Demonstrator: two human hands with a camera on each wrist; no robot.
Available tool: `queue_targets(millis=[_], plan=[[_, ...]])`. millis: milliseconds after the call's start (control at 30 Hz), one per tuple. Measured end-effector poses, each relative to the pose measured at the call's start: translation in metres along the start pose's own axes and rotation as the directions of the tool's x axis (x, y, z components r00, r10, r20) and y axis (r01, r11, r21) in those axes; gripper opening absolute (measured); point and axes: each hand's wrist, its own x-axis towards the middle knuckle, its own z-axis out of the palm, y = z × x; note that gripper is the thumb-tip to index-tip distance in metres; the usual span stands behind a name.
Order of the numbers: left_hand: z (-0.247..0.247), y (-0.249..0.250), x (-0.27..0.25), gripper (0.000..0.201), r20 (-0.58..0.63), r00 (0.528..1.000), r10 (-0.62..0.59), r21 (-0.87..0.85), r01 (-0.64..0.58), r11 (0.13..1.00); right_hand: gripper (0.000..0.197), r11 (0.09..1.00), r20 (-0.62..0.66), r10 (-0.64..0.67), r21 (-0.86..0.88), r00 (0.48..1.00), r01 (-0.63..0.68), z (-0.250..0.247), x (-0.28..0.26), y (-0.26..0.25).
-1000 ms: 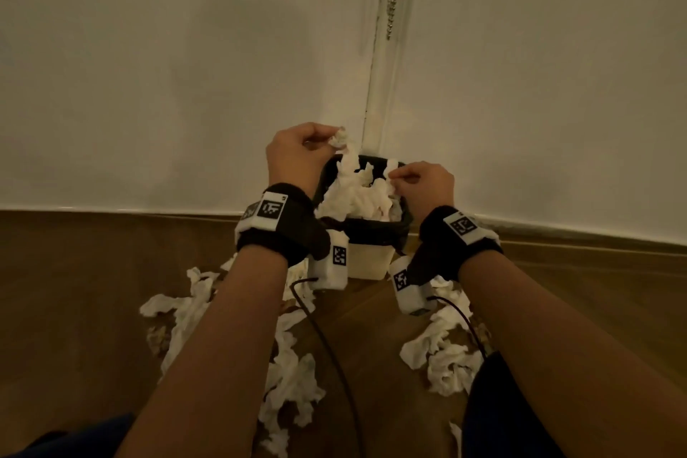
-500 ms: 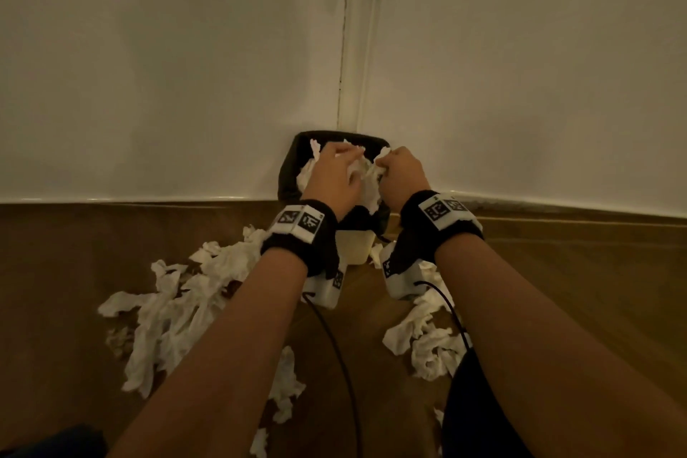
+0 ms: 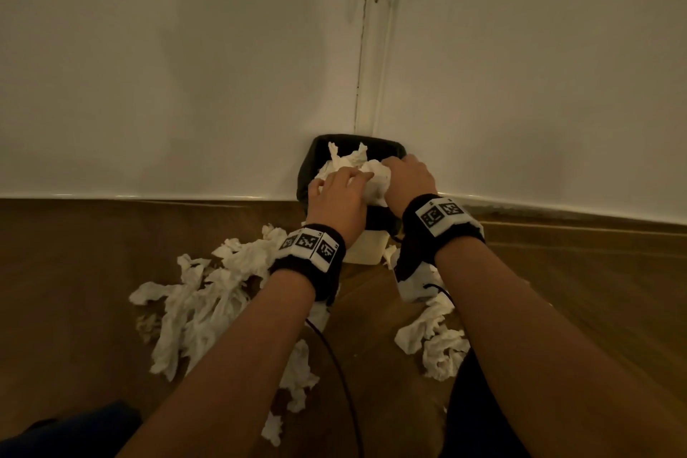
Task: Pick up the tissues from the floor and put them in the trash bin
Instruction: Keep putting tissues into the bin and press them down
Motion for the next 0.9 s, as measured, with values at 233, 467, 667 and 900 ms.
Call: queue_targets(millis=[233, 467, 667, 900], plan=[[-0.064, -0.005, -0.031, 0.045, -0.049, 0.992, -0.119, 0.08, 0.123, 0.989, 0.036, 0.955, -0.129, -0.046, 0.286, 0.991, 0.082, -0.031, -0.037, -0.019], [-0.139, -0.003, -0.097, 0.041, -0.033, 0.958, -0.284, 0.167, 0.286, 0.944, 0.034, 0.91, -0.128, -0.249, 0.309, 0.96, 0.277, -0.062, -0.089, -0.062], [-0.176, -0.006, -0.165, 0.038, -0.044, 0.896, -0.442, 0.167, 0.443, 0.881, 0.032, 0.847, -0.095, -0.309, 0.425, 0.946, 0.32, -0.056, -0.135, -0.066], [-0.15, -0.029, -0.211, 0.034, 0.048, 0.84, -0.54, -0.01, 0.541, 0.841, 0.028, 0.76, 0.05, -0.192, 0.639, 0.98, 0.116, -0.023, -0.154, -0.057]])
